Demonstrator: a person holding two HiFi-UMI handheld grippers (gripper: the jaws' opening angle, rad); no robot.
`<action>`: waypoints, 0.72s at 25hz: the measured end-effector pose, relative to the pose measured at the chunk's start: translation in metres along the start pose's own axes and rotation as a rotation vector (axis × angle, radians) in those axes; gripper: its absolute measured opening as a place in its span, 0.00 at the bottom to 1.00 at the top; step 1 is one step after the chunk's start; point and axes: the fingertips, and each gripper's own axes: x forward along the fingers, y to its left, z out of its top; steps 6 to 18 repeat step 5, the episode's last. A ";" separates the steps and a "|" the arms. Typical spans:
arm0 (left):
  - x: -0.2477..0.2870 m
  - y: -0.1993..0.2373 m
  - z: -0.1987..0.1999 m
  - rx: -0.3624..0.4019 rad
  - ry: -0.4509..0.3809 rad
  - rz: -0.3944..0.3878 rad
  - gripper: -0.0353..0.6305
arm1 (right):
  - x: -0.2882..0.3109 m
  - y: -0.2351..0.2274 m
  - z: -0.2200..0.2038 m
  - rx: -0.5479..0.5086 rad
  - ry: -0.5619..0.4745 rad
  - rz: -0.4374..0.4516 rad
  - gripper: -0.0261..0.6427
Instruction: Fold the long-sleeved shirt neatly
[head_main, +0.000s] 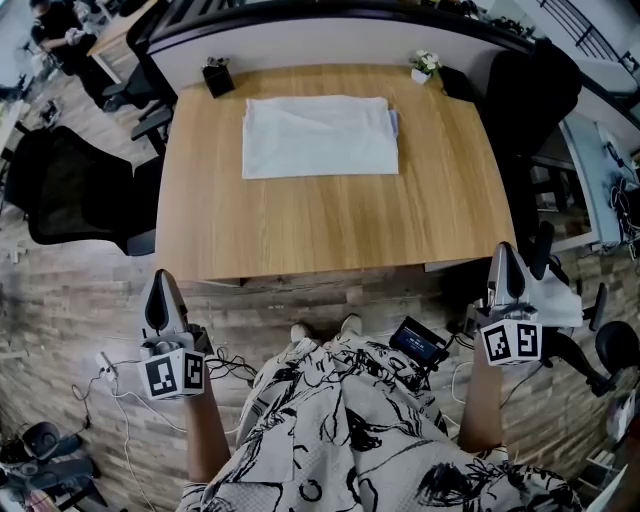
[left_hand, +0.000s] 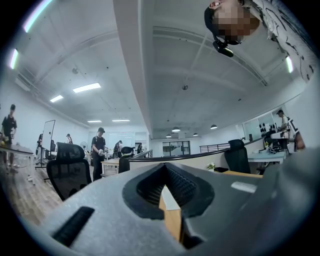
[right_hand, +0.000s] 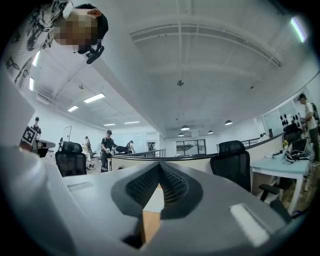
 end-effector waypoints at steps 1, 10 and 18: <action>0.001 -0.001 0.000 0.001 -0.001 -0.002 0.06 | 0.001 0.000 0.000 -0.001 0.002 0.000 0.05; 0.007 -0.007 0.001 0.007 -0.002 -0.011 0.06 | 0.005 -0.003 -0.001 -0.001 0.007 0.002 0.05; 0.007 -0.007 0.001 0.007 -0.002 -0.011 0.06 | 0.005 -0.003 -0.001 -0.001 0.007 0.002 0.05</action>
